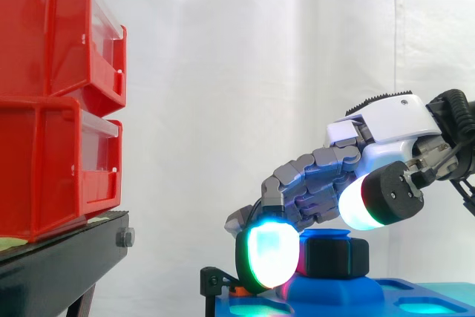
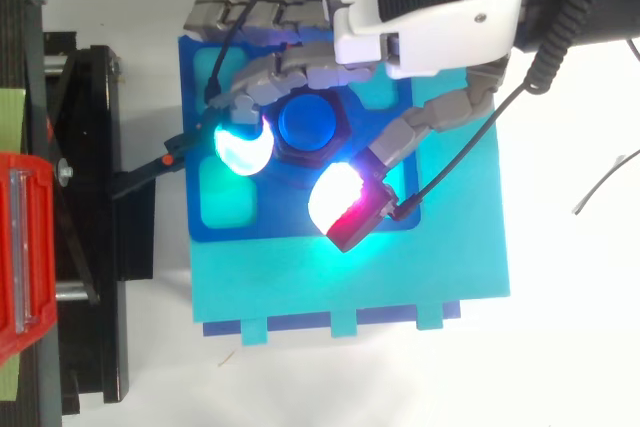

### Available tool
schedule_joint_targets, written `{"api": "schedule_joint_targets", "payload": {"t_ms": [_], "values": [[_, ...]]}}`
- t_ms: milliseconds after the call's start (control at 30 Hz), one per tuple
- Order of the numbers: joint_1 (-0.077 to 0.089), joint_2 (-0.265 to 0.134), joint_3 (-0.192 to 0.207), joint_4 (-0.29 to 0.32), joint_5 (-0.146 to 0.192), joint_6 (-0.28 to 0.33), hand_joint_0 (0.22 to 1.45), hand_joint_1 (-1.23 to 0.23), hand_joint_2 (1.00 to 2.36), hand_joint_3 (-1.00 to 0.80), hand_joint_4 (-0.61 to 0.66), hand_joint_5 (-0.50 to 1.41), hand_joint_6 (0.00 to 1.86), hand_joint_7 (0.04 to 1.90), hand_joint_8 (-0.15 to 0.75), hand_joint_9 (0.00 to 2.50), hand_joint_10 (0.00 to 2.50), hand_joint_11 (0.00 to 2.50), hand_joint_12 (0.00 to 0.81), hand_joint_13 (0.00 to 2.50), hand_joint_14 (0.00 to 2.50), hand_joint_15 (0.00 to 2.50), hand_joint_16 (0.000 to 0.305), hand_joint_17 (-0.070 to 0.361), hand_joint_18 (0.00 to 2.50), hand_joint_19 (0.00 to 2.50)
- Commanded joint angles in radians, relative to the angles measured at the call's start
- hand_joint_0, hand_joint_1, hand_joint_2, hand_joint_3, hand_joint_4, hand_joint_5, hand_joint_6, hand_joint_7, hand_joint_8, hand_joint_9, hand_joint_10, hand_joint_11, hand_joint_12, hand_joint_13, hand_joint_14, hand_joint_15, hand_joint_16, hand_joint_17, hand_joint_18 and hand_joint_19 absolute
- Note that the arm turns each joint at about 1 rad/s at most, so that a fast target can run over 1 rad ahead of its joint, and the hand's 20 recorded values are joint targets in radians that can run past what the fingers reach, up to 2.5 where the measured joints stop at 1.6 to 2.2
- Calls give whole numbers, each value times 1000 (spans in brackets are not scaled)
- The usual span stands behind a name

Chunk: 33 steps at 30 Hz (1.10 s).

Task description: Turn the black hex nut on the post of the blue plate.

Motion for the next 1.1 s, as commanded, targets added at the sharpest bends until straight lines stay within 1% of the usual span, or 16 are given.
{"api": "schedule_joint_targets", "payload": {"t_ms": [0,200,400,600,700,733,800,867,933,1000,1033,1067], "values": [[6,0,0,3,5,1,424,-450,1000,-500,191,-235,503,964,234,0,0,0,344,0,0,0,45,101,0,0],[7,0,0,3,5,3,424,-451,1000,-500,189,-235,503,955,234,0,0,0,344,0,0,0,45,101,0,0],[15,0,0,3,7,3,424,-451,1000,-500,187,-237,503,954,234,0,0,0,345,0,0,0,45,102,0,0],[13,1,5,-3,7,0,424,-450,1000,-500,185,-237,503,951,234,0,0,0,345,0,0,0,45,102,0,0],[10,1,31,-28,4,-5,424,-449,1000,-500,184,-237,503,950,233,0,0,0,345,0,0,0,45,102,0,0],[7,1,63,-71,2,-20,423,-448,1000,-500,186,-237,503,949,233,0,0,0,345,0,0,0,46,102,0,0],[7,1,84,-105,2,-39,423,-449,1000,-500,186,-238,503,949,234,0,0,0,345,0,0,0,45,102,0,0],[7,1,89,-111,2,-43,423,-449,1000,-500,183,-238,503,945,234,0,0,0,345,0,0,0,46,102,0,0],[7,3,101,-131,2,-57,424,-447,1000,-500,184,-238,503,945,234,0,0,0,345,0,0,0,45,102,0,0],[7,9,103,-140,5,-63,423,-448,1000,-500,185,-238,503,945,234,0,0,0,346,0,0,0,46,102,0,0],[13,26,106,-151,9,-73,423,-448,1000,-500,184,-238,503,945,235,0,0,0,345,0,0,0,46,102,0,0],[13,32,106,-154,9,-74,423,-448,1000,-500,187,-238,503,945,234,0,0,0,346,0,0,0,46,102,0,0]]}}
